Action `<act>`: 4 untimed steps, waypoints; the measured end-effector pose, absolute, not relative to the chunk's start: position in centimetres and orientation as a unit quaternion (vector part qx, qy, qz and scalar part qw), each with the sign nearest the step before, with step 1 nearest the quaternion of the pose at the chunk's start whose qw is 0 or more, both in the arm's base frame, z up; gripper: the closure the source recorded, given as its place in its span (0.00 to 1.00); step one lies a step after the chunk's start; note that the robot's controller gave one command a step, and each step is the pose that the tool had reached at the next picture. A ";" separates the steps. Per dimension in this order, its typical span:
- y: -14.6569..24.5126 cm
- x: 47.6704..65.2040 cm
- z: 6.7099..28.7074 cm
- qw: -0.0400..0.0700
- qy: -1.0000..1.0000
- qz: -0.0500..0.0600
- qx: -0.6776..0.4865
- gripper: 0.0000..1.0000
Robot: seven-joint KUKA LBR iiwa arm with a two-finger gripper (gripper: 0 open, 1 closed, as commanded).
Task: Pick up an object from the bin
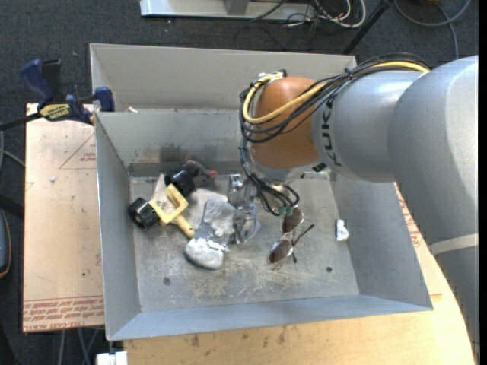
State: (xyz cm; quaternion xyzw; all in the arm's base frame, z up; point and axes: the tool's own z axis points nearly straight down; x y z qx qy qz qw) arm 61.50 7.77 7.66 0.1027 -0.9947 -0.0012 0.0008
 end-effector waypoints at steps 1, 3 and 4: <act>7.8 61.5 7.7 0.001 -0.995 -0.001 0.103 1.00; 7.7 61.4 8.2 0.001 -0.995 0.000 0.103 1.00; 7.7 61.4 8.6 0.001 -0.995 0.000 0.103 1.00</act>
Offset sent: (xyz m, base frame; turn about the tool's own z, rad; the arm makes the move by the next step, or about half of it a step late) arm 0.0000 0.0001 0.0198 0.0000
